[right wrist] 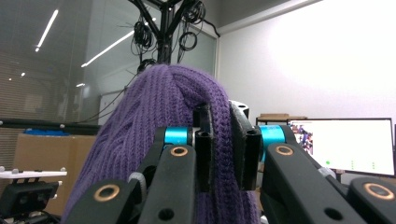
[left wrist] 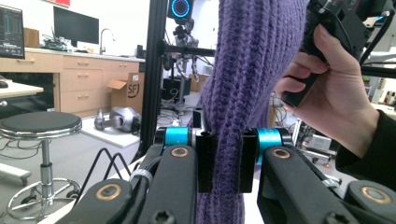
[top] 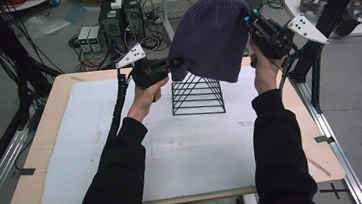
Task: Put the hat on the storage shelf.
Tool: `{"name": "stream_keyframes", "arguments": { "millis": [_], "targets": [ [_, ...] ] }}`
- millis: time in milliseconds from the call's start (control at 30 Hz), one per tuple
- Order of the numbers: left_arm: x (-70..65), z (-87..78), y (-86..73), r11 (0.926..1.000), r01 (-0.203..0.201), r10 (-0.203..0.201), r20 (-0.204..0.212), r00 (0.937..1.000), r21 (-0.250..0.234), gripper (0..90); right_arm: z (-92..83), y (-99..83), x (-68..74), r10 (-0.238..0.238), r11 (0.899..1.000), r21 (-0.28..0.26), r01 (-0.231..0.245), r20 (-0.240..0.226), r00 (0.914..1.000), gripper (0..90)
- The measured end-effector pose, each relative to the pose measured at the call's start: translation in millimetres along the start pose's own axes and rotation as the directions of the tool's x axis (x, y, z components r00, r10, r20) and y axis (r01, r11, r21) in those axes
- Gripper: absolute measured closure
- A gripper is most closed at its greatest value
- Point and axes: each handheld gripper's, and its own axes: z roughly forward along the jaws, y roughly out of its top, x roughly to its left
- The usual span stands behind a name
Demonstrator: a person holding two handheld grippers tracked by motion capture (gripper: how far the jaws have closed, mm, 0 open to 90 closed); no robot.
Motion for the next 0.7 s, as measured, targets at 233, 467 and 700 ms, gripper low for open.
{"name": "stream_keyframes", "arguments": {
  "millis": [233,467,700],
  "targets": [
    [0.9,2.2,-3.1,0.9991,0.007,-0.008,0.027,0.9996,0.043,82.6,-1.5,-5.2,-7.0,0.046,0.999,0.019,-0.046,0.016,0.9988,81.2],
    [8.0,-3.5,-25.2,0.9955,0.035,-0.036,0.007,0.9993,0.088,82.3,-4.4,-18.5,-8.1,0.042,0.994,0.098,-0.044,0.017,0.999,80.5],
    [12.6,-7.4,-36.5,0.9881,0.031,-0.029,-0.011,0.9995,0.151,82.3,-5.2,-31.1,-10.6,0.074,0.981,0.18,-0.072,-0.005,0.9973,80.6]
  ]
}}
